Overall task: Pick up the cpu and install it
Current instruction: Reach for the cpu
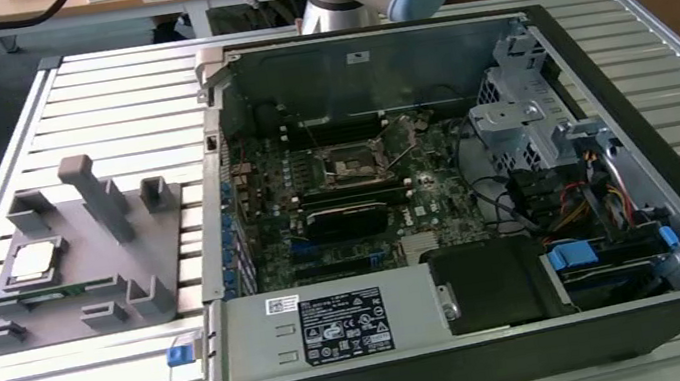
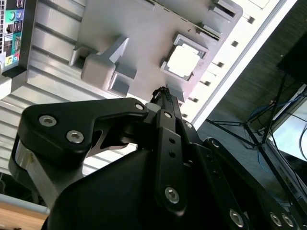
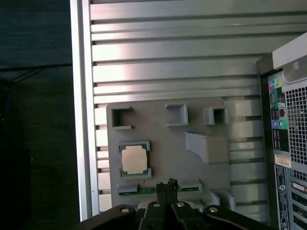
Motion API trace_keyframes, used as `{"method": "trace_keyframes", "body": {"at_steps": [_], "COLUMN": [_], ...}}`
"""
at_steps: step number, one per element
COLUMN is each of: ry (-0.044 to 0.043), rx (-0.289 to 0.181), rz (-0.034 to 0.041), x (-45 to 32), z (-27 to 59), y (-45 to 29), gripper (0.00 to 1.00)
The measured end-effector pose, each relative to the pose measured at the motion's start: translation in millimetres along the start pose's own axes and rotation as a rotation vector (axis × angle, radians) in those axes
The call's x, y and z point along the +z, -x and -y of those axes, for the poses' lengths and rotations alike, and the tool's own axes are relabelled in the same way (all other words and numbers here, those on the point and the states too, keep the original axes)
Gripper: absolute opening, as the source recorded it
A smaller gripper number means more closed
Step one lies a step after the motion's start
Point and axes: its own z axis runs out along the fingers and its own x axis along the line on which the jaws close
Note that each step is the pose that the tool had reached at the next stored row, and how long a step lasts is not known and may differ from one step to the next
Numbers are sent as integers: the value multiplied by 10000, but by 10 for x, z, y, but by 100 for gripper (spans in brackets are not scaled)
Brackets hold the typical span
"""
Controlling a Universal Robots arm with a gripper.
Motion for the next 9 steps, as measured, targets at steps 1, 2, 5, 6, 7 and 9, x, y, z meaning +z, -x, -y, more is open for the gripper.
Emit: {"method": "trace_keyframes", "body": {"at_steps": [1, 2, 5, 6, 7, 9], "ry": [-1, -2, -2, -3, -2, -3], "rx": [0, -1, 0, 0, 1, 1], "rz": [-5, -9, -17, -19, -21, -22], "x": [4, 8, 18, 21, 23, 28], "z": [2, 3, 8, 9, 10, 13], "y": [-18, -33, -84, -99, -114, -145], "gripper": [11, 11, 11, 11, 11, 11]}}
